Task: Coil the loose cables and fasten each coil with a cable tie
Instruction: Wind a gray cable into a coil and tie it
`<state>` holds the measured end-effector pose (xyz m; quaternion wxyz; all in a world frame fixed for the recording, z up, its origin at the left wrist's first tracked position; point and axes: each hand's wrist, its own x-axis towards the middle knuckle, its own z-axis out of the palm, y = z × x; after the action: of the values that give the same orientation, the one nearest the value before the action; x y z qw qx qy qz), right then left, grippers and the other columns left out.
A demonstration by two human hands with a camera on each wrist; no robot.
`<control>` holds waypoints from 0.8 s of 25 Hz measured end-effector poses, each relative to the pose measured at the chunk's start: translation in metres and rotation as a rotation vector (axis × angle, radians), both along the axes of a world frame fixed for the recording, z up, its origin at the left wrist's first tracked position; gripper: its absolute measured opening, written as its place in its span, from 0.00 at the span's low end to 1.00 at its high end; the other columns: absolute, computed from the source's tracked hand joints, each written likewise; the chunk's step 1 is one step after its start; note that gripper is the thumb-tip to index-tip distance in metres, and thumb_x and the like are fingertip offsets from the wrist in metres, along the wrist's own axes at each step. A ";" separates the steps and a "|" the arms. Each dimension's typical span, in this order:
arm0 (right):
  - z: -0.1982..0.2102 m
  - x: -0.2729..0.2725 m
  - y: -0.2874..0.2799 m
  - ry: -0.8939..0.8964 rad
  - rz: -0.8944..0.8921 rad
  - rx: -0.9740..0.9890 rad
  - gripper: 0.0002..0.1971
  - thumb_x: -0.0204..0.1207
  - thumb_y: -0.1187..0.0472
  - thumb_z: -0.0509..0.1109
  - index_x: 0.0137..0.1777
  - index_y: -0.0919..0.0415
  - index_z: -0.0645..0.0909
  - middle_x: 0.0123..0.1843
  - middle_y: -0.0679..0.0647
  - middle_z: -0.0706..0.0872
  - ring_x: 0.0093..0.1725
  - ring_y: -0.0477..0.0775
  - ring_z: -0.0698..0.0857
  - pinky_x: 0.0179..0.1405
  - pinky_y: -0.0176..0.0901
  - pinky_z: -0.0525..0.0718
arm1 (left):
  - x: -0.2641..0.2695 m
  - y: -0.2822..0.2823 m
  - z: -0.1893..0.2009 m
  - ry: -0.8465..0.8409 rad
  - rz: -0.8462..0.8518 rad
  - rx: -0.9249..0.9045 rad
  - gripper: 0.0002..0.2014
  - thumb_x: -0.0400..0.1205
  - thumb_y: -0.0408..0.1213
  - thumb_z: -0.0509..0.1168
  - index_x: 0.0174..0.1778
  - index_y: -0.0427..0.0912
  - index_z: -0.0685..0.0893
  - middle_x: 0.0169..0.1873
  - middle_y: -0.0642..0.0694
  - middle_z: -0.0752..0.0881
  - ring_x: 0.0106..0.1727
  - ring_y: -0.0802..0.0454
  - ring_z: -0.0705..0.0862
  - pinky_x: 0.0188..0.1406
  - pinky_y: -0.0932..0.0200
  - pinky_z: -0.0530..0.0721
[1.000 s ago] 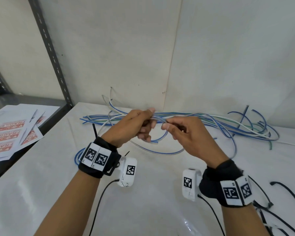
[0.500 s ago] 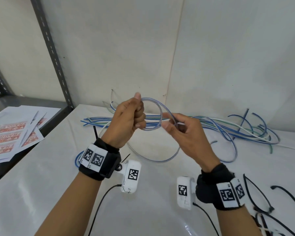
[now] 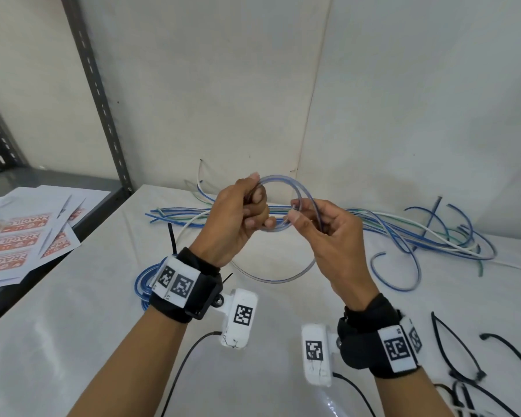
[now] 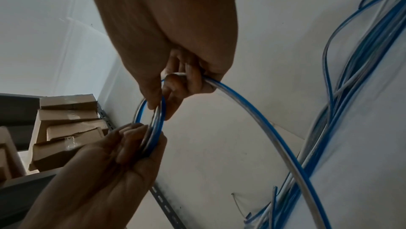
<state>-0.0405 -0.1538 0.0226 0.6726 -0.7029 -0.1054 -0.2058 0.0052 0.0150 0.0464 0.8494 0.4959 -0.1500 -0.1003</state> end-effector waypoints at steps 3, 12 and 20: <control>-0.001 0.004 -0.016 0.064 0.058 -0.188 0.06 0.76 0.63 0.80 0.52 0.54 0.91 0.43 0.55 0.93 0.42 0.48 0.85 0.46 0.45 0.82 | 0.002 0.016 0.003 -0.020 -0.059 0.317 0.21 0.90 0.39 0.50 0.34 0.37 0.78 0.20 0.47 0.61 0.20 0.50 0.63 0.35 0.52 0.83; 0.004 0.004 -0.019 0.012 0.027 -0.145 0.07 0.84 0.62 0.72 0.57 0.56 0.91 0.36 0.55 0.90 0.30 0.44 0.77 0.33 0.34 0.76 | -0.003 0.011 -0.004 -0.236 0.017 0.357 0.20 0.93 0.45 0.52 0.35 0.43 0.67 0.28 0.50 0.57 0.30 0.50 0.54 0.26 0.62 0.67; -0.001 0.006 -0.009 -0.058 -0.020 -0.081 0.09 0.87 0.63 0.68 0.58 0.64 0.89 0.37 0.51 0.89 0.29 0.43 0.75 0.32 0.33 0.73 | -0.005 -0.007 -0.005 -0.052 -0.031 0.114 0.22 0.94 0.43 0.49 0.35 0.40 0.74 0.23 0.49 0.58 0.22 0.54 0.59 0.30 0.58 0.79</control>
<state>-0.0343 -0.1627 0.0220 0.6383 -0.7242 -0.1263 -0.2284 0.0003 0.0080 0.0409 0.8140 0.5436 -0.1737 -0.1088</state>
